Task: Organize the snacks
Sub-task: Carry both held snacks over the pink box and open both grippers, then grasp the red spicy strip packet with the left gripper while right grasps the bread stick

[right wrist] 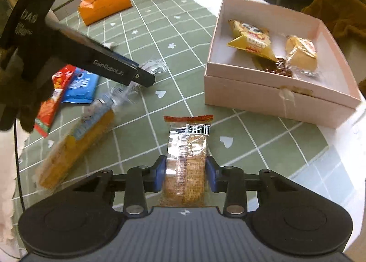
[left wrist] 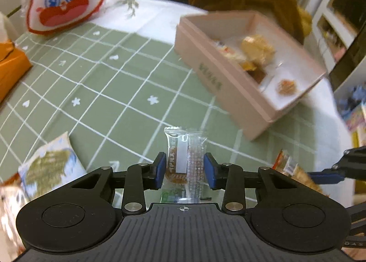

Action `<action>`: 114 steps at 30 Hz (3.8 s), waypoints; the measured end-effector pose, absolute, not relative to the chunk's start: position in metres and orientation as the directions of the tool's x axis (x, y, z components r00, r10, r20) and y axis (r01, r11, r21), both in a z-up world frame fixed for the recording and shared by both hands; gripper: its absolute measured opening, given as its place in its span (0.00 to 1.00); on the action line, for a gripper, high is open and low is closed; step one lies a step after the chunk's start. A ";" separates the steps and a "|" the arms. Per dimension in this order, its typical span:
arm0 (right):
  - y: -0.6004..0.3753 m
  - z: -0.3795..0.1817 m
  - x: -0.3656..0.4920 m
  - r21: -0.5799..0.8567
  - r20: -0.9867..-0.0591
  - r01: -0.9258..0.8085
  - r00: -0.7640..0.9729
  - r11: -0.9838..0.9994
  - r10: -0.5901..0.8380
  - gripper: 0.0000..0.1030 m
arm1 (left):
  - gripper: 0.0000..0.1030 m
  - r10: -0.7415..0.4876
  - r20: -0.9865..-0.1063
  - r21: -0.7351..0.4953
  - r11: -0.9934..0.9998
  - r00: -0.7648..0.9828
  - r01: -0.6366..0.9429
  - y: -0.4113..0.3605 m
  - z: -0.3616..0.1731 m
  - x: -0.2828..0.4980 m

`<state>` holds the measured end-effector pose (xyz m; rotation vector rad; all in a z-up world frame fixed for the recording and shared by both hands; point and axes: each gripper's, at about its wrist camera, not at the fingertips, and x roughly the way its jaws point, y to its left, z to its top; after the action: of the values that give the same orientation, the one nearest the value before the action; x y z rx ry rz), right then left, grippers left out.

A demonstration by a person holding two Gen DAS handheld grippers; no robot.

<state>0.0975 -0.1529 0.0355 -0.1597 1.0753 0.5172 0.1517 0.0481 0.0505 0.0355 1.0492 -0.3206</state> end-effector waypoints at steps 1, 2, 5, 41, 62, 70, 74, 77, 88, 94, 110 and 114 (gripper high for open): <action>-0.157 0.040 0.092 0.122 -0.867 -0.476 0.376 0.871 0.328 0.35 | 0.39 -0.253 -0.848 -0.130 0.951 0.467 0.279 0.046 0.056 0.145; -0.161 0.043 0.087 0.120 -0.864 -0.474 0.382 0.872 0.327 0.35 | 0.39 -0.266 -0.840 -0.138 0.947 0.473 0.289 0.042 0.061 0.137; -0.174 0.052 0.075 0.109 -0.862 -0.471 0.393 0.875 0.319 0.36 | 0.38 -0.290 -0.833 -0.143 0.935 0.472 0.324 0.028 0.071 0.115; -0.264 0.176 0.221 0.107 -0.700 -0.346 0.639 0.932 0.318 0.69 | 0.40 -0.371 -0.721 -0.335 0.926 0.585 0.174 -0.016 0.167 0.231; -0.107 0.099 0.126 0.146 -0.841 -0.567 0.360 0.811 0.403 0.77 | 0.40 0.059 -0.839 -0.158 0.925 0.541 -0.346 0.205 0.075 0.083; -0.069 0.084 0.084 0.199 -0.876 -0.636 0.226 0.746 0.427 0.77 | 0.41 -0.049 -0.834 -0.232 0.935 0.550 -0.269 0.202 0.045 0.067; -0.058 0.077 0.058 0.206 -0.892 -0.671 0.171 0.713 0.419 0.77 | 0.42 -0.115 -0.850 -0.233 0.957 0.513 -0.172 0.181 0.039 0.063; -0.062 0.075 0.048 0.234 -0.900 -0.661 0.130 0.713 0.416 0.77 | 0.44 -0.125 -0.860 -0.205 0.973 0.495 -0.109 0.161 0.038 0.054; -0.081 0.049 0.048 0.417 -0.886 -0.452 -0.009 0.788 0.464 0.77 | 0.45 -0.195 -0.885 -0.243 0.968 0.423 -0.060 0.122 0.040 0.024; -0.077 0.037 0.062 0.392 -0.892 -0.315 0.101 0.864 0.441 0.77 | 0.44 -0.127 -0.900 -0.166 0.984 0.416 -0.058 0.120 0.043 0.008; -0.117 0.057 0.076 -0.016 -0.878 -0.448 0.434 0.894 0.201 0.62 | 0.48 -0.182 -0.899 -0.153 0.983 0.397 0.106 0.081 0.039 0.002; -0.134 0.064 0.080 0.047 -0.892 -0.417 0.391 0.908 0.226 0.72 | 0.51 -0.189 -0.892 -0.135 0.978 0.411 0.156 0.060 0.038 0.002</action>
<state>0.0802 -0.1339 0.0640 -0.1963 1.0959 0.4118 0.0018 0.0604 0.0376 -0.0326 1.1270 -0.2170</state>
